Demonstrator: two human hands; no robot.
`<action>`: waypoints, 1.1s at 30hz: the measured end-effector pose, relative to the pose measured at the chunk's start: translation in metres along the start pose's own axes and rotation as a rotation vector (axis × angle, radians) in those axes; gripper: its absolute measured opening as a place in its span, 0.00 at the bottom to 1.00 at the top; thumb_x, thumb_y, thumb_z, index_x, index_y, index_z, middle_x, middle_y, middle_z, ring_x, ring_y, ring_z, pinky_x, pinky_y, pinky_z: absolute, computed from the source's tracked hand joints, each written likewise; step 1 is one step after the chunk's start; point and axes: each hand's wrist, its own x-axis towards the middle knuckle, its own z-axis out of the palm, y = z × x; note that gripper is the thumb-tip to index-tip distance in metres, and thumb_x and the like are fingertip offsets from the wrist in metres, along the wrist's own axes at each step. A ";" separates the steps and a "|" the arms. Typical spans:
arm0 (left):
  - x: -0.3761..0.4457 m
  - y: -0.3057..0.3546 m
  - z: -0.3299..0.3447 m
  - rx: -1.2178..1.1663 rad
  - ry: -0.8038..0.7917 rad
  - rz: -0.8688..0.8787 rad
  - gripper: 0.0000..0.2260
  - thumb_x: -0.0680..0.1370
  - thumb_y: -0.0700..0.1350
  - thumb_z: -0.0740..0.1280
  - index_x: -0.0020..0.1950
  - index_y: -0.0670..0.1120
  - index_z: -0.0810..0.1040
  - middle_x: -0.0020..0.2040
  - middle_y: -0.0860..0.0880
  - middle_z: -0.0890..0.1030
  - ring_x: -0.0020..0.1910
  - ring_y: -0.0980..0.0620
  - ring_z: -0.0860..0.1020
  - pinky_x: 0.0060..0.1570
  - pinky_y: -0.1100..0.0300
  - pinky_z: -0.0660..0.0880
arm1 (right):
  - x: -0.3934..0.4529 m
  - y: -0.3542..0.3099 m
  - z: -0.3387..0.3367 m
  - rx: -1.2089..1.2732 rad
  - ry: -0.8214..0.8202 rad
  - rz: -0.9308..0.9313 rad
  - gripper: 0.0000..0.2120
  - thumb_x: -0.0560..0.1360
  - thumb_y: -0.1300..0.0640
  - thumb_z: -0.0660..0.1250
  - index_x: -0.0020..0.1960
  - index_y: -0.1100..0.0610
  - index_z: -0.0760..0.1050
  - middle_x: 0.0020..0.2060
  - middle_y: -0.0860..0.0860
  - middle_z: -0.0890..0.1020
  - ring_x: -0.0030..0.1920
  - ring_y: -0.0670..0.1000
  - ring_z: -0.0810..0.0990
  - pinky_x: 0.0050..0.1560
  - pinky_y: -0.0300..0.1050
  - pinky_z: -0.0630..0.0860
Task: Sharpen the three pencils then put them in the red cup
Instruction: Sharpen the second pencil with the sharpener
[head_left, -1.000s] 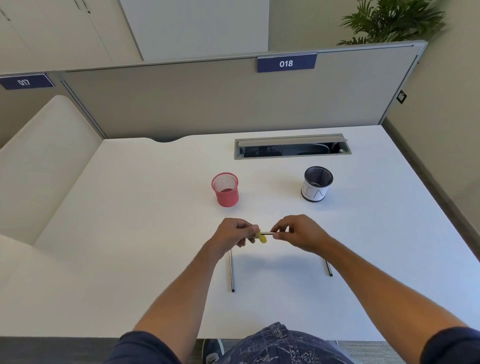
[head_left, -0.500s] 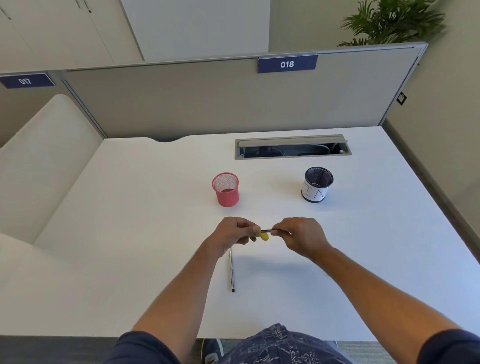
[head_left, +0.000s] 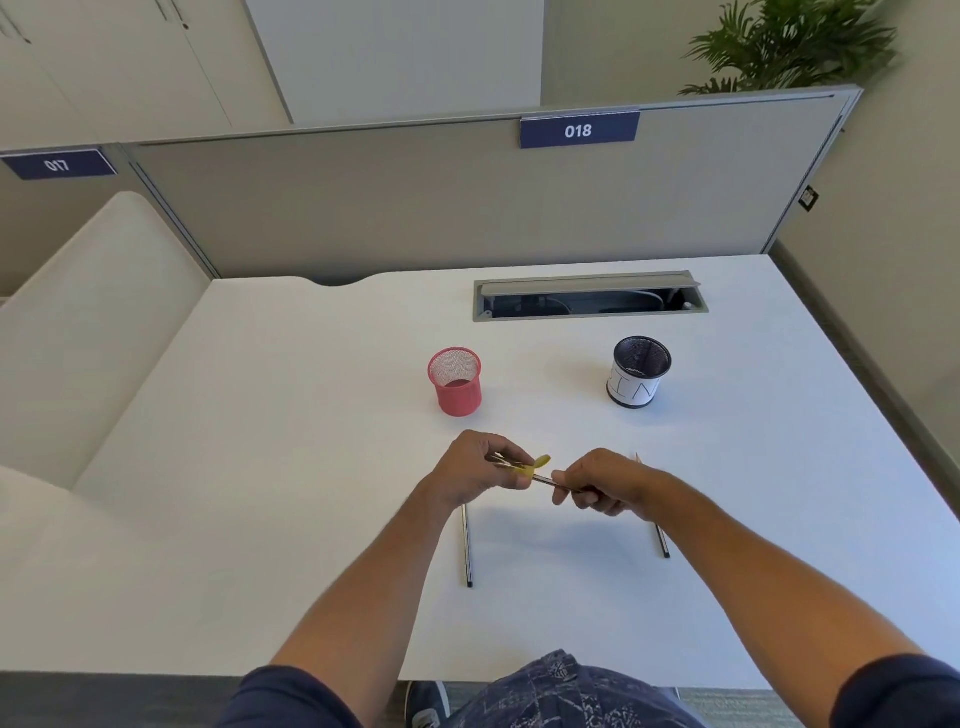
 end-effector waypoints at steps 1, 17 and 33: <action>0.001 0.001 0.000 0.000 -0.006 0.002 0.12 0.68 0.33 0.80 0.50 0.40 0.88 0.40 0.48 0.85 0.38 0.54 0.79 0.45 0.65 0.76 | 0.001 0.001 -0.001 -0.003 -0.021 -0.008 0.16 0.80 0.46 0.67 0.48 0.58 0.86 0.29 0.52 0.69 0.30 0.50 0.57 0.30 0.41 0.52; -0.004 -0.016 -0.008 -0.196 0.045 -0.212 0.16 0.78 0.55 0.73 0.43 0.42 0.87 0.36 0.42 0.82 0.29 0.50 0.69 0.34 0.60 0.67 | 0.012 0.014 0.014 -0.772 0.635 -0.708 0.06 0.76 0.51 0.73 0.53 0.47 0.83 0.42 0.43 0.82 0.41 0.46 0.80 0.38 0.40 0.69; 0.003 -0.021 -0.008 -0.164 0.049 -0.106 0.08 0.73 0.40 0.78 0.51 0.42 0.88 0.41 0.46 0.86 0.38 0.55 0.78 0.38 0.65 0.72 | 0.013 -0.005 0.014 -0.369 0.393 -0.245 0.08 0.74 0.47 0.73 0.40 0.50 0.86 0.27 0.45 0.78 0.30 0.47 0.72 0.36 0.43 0.68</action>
